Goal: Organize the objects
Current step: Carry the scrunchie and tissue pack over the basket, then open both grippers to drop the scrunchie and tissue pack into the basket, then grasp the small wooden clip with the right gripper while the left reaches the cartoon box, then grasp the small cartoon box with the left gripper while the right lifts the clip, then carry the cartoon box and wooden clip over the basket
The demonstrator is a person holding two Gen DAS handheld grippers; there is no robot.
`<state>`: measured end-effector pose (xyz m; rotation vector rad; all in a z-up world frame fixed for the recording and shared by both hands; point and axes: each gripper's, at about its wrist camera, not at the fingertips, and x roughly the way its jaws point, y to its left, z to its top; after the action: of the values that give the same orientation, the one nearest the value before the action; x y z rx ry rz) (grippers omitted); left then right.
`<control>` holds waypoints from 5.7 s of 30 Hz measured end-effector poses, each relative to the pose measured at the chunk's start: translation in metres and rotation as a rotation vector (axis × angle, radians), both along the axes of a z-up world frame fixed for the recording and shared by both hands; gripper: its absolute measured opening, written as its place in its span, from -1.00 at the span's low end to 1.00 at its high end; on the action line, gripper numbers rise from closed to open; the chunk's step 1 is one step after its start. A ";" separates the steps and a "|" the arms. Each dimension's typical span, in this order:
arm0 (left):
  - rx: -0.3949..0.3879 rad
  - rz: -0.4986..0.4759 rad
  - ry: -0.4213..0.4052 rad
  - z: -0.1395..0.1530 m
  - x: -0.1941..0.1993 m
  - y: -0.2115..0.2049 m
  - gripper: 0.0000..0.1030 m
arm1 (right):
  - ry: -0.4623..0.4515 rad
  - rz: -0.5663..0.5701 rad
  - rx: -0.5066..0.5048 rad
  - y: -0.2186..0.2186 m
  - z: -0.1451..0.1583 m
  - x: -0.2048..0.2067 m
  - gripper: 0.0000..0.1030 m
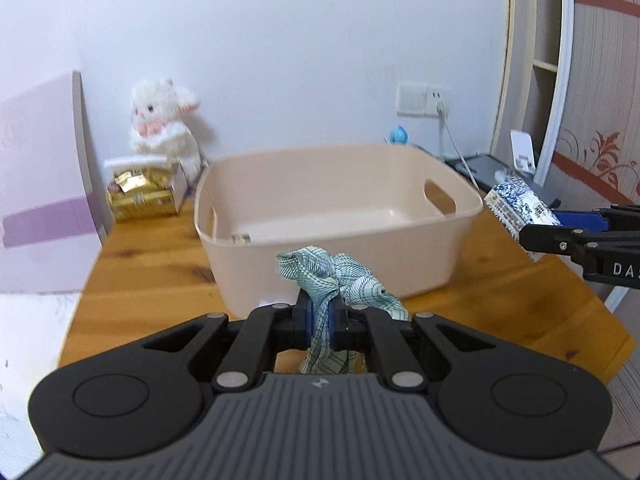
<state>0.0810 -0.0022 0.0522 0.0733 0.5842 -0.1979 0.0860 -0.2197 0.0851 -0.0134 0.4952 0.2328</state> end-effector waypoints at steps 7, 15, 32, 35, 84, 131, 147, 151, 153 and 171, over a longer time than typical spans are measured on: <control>0.022 0.024 -0.058 0.026 0.021 0.005 -0.83 | -0.082 -0.013 0.001 -0.002 0.030 0.019 -0.17; 0.049 0.052 -0.076 0.040 0.063 0.007 -0.83 | -0.131 -0.004 -0.041 0.008 0.052 0.057 -0.17; 0.124 0.110 0.184 -0.021 0.182 -0.007 -0.83 | 0.103 0.001 -0.094 0.039 -0.003 0.150 -0.17; 0.130 0.122 0.238 -0.037 0.192 -0.007 -0.83 | 0.150 0.005 -0.108 0.042 -0.019 0.156 -0.17; 0.123 0.137 0.179 -0.083 0.052 0.026 0.80 | 0.289 0.052 -0.086 0.037 -0.106 0.047 0.76; 0.014 0.069 0.139 -0.122 0.084 0.024 0.00 | 0.254 0.189 -0.177 0.070 -0.127 0.073 -0.79; 0.015 0.032 0.160 -0.099 0.050 0.024 -0.51 | 0.212 0.170 -0.115 0.043 -0.095 0.040 -0.81; 0.027 0.024 0.126 -0.081 0.039 0.025 -0.51 | 0.163 0.170 -0.098 0.034 -0.076 0.029 -0.81; 0.033 0.021 0.106 -0.071 0.035 0.024 -0.51 | 0.136 0.166 -0.086 0.030 -0.065 0.028 -0.81; 0.082 0.021 -0.059 0.012 0.076 0.002 -0.51 | -0.019 0.101 -0.040 0.007 0.006 0.066 -0.81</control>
<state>0.1567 0.0000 0.0642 0.1522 0.5338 -0.1510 0.1519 -0.2123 0.0915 -0.0791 0.4811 0.3212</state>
